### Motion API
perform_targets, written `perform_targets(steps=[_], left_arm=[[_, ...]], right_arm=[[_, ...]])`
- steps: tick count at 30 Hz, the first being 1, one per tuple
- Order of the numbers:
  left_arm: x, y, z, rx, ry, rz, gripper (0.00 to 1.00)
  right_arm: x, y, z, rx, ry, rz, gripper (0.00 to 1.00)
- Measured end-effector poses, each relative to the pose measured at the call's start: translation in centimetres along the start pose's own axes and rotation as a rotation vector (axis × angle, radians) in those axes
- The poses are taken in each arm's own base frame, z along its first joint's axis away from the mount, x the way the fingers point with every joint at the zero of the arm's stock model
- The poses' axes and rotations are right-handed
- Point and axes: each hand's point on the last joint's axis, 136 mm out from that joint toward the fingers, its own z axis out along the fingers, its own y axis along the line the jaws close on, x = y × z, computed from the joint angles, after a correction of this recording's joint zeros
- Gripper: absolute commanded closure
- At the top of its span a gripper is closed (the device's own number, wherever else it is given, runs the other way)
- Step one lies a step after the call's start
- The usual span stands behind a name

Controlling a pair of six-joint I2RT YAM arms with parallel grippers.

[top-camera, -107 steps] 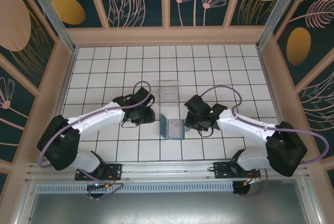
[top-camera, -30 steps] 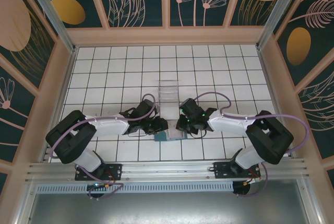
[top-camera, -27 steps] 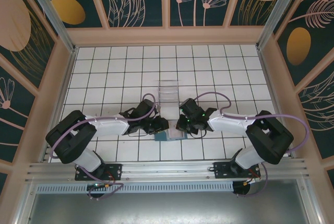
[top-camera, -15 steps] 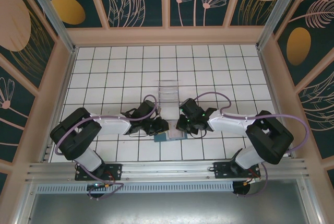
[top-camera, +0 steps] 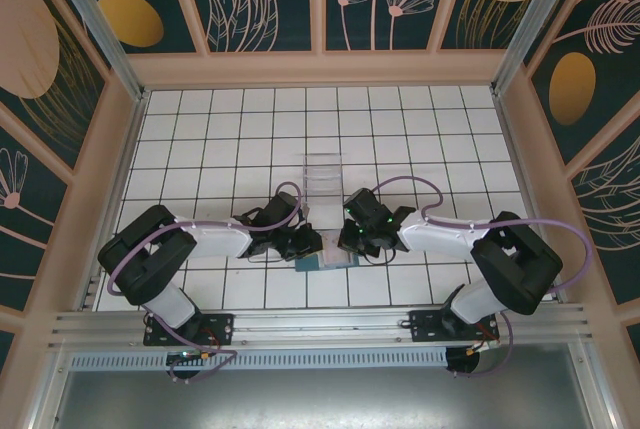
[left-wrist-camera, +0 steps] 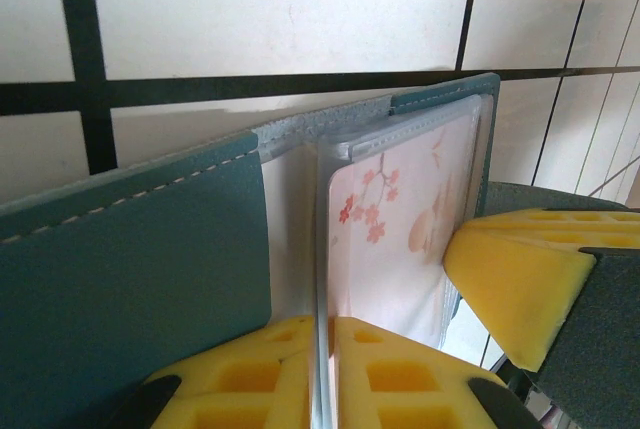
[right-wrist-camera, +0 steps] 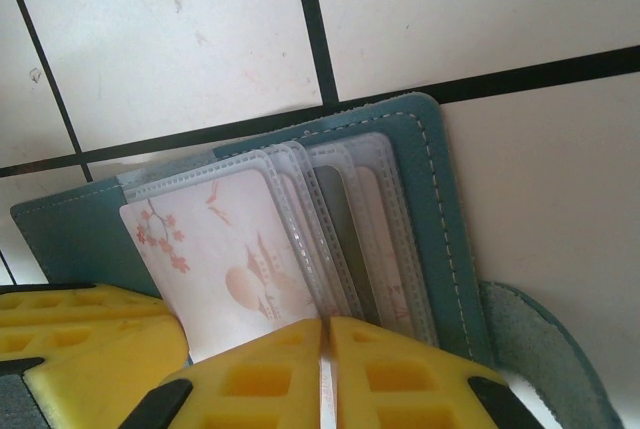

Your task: Take the credit cards out of the card holder

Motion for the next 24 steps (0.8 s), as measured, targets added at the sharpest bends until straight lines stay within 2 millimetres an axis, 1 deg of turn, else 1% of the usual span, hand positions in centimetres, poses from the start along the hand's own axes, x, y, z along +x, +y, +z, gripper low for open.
perform_targets(steps=[9, 14, 19, 22, 24], left_arm=[[-0.1, 0.1, -0.2, -0.039, 0.0, 0.01, 0.86], [0.0, 0.9, -0.3, -0.078, 0.001, 0.005, 0.87], [0.0, 1.2, -0.5, -0.096, -0.005, 0.006, 0.86], [-0.1, 0.9, -0.9, -0.095, -0.015, 0.01, 0.83], [-0.4, 0.2, -1.2, -0.077, -0.026, 0.02, 0.82]], right_arm=[[0.0, 0.0, 0.0, 0.001, -0.001, 0.0, 0.87], [0.0, -0.1, 0.0, 0.005, -0.002, 0.0, 0.87], [0.0, -0.4, -0.3, 0.019, -0.007, 0.001, 0.87], [0.1, -0.5, -0.3, 0.021, -0.005, 0.002, 0.88], [0.1, -0.5, -0.3, 0.021, -0.005, 0.002, 0.89]])
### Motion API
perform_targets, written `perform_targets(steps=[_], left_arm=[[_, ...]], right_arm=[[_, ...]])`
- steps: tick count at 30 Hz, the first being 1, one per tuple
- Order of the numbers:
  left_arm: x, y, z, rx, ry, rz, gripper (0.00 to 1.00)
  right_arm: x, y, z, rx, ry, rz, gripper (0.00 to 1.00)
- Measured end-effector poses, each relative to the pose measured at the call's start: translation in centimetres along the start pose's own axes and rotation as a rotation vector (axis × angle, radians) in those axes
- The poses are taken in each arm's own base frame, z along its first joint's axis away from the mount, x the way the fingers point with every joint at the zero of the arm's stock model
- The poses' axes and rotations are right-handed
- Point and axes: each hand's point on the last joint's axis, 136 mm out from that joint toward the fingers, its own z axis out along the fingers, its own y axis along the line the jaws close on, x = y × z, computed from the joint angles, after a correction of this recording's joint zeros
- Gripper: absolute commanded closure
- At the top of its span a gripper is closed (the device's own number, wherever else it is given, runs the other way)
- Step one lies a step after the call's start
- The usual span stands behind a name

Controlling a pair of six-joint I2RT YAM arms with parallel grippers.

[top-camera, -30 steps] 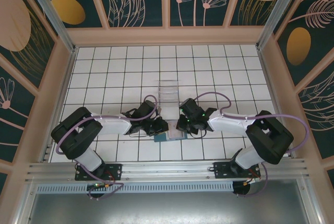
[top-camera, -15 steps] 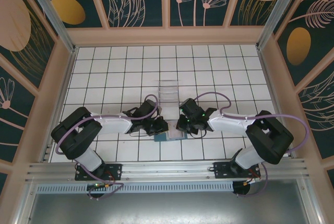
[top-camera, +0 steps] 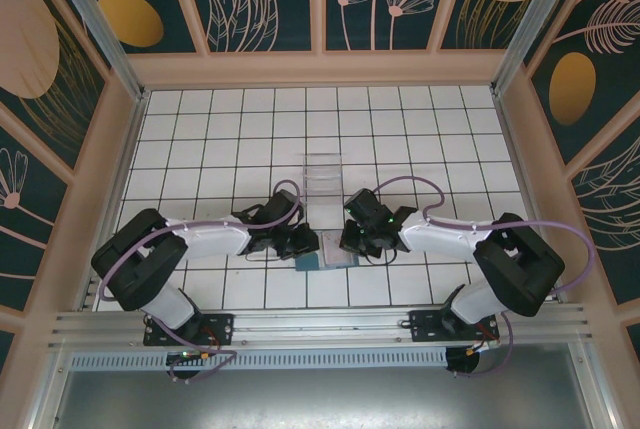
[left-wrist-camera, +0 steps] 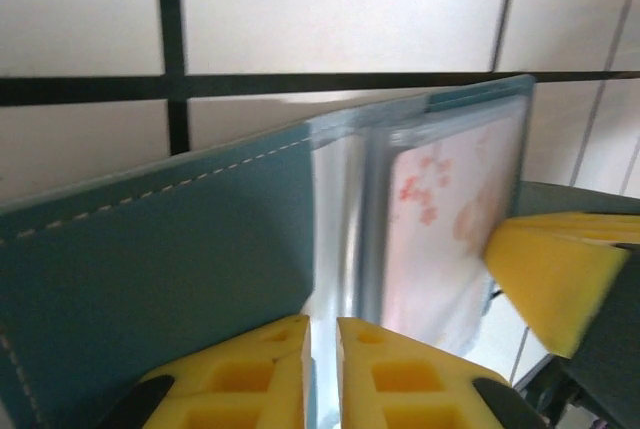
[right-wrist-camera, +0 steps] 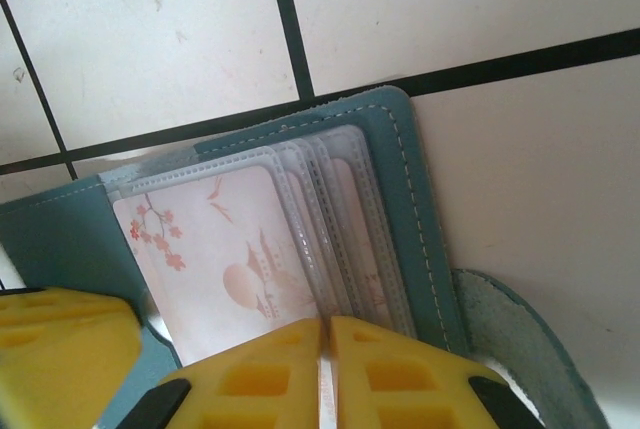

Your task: Take the credit cards out of the card holder

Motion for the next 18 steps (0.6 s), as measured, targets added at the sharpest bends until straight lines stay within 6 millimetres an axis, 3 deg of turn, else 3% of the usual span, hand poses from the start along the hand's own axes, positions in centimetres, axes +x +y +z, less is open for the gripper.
perform_targets(steps=[7, 18], left_arm=[[-0.8, -2.3, -0.7, 0.076, -0.027, 0.024, 0.8], [-0.6, -1.5, 0.5, 0.058, -0.005, 0.01, 0.8]], right_arm=[[0.0, 0.0, 0.0, -0.001, 0.002, 0.0, 0.89], [0.0, 0.0, 0.0, -0.001, 0.002, 0.0, 0.89]])
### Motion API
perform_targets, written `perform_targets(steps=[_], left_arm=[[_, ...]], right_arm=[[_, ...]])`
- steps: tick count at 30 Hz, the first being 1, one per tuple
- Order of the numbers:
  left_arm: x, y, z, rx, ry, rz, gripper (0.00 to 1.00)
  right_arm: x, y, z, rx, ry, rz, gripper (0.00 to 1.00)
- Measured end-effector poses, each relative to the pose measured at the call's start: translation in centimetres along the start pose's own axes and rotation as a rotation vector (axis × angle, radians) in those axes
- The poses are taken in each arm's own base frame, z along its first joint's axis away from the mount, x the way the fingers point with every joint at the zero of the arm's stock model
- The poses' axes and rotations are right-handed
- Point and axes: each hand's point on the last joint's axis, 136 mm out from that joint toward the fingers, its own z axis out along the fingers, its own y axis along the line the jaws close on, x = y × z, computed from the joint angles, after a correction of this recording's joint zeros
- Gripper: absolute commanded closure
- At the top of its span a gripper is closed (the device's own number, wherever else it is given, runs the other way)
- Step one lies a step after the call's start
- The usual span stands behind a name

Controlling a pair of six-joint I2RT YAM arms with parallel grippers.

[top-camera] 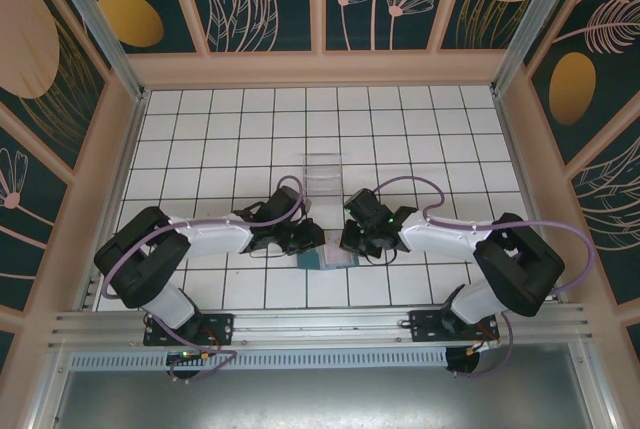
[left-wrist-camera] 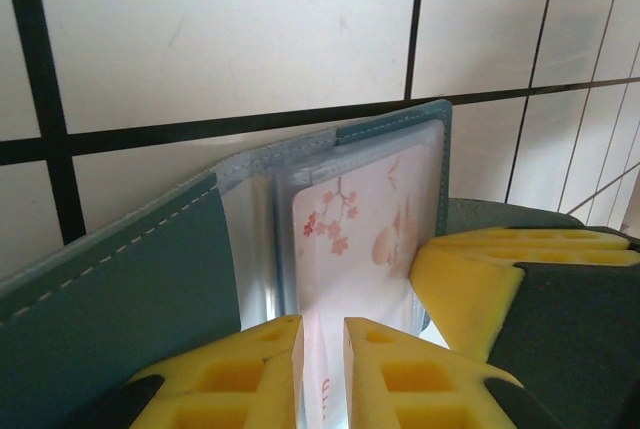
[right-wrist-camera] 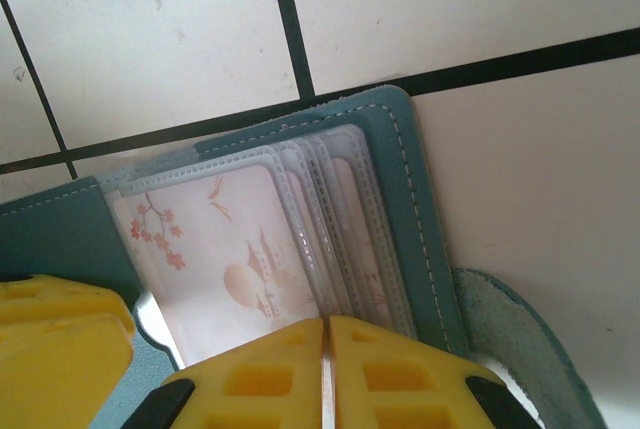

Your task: Take the credit cards out of the card holder

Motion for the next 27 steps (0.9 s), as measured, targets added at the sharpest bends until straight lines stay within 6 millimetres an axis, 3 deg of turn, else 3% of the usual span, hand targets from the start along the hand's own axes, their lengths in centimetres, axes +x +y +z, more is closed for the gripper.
perform_targets(steps=[12, 27], left_arm=[[0.2, 0.7, 1.1, -0.007, 0.023, -0.008, 0.8], [0.3, 0.5, 1.2, 0.01, 0.031, -0.006, 0.9]], right_arm=[[0.0, 0.0, 0.0, -0.001, 0.0, 0.0, 0.9], [0.0, 0.0, 0.0, 0.001, -0.001, -0.002, 0.92]])
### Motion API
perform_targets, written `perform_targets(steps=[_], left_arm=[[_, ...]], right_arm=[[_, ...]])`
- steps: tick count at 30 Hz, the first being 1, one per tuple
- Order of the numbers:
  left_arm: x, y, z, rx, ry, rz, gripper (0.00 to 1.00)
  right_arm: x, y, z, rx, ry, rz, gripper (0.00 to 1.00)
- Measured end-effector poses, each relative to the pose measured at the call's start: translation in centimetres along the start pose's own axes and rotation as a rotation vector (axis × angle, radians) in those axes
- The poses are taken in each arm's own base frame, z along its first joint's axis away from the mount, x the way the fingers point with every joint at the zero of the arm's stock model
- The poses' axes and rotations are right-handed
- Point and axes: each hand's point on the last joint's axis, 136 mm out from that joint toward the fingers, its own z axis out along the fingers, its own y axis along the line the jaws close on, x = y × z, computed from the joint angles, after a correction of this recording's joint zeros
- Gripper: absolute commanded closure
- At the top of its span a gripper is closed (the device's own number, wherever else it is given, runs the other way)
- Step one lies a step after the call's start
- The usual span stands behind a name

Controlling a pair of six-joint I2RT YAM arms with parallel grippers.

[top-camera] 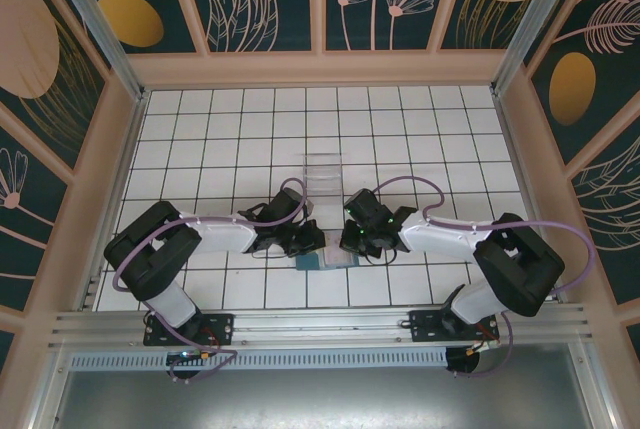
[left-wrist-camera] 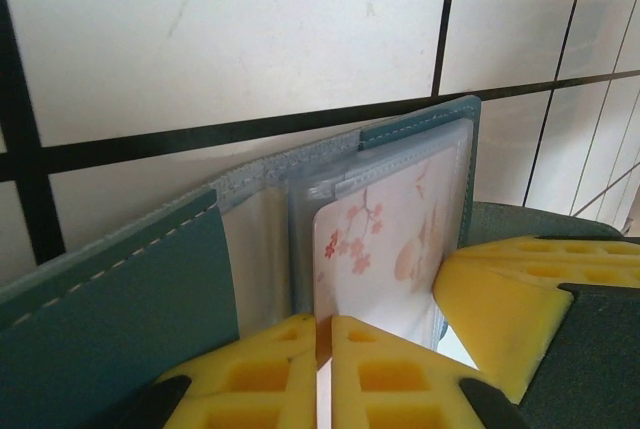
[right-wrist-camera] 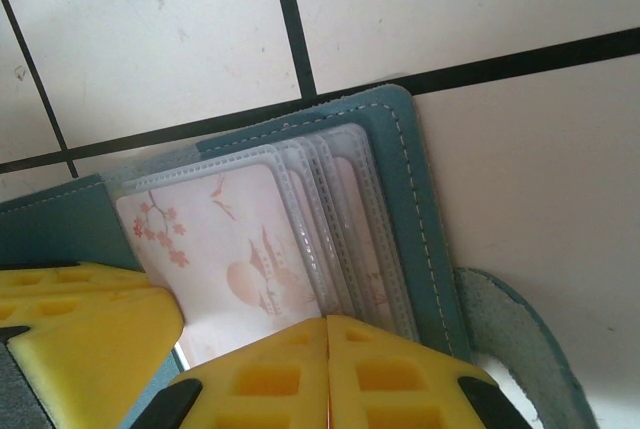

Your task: Take the credit cards out of the card holder

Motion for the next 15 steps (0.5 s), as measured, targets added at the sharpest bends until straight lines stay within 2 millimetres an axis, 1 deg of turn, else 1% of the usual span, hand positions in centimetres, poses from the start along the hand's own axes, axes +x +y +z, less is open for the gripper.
perform_targets(steps=[15], left_arm=[[0.1, 0.0, -1.1, -0.009, -0.02, 0.012, 0.92]], right_arm=[[0.2, 0.0, 0.0, 0.004, 0.0, -0.003, 0.92]])
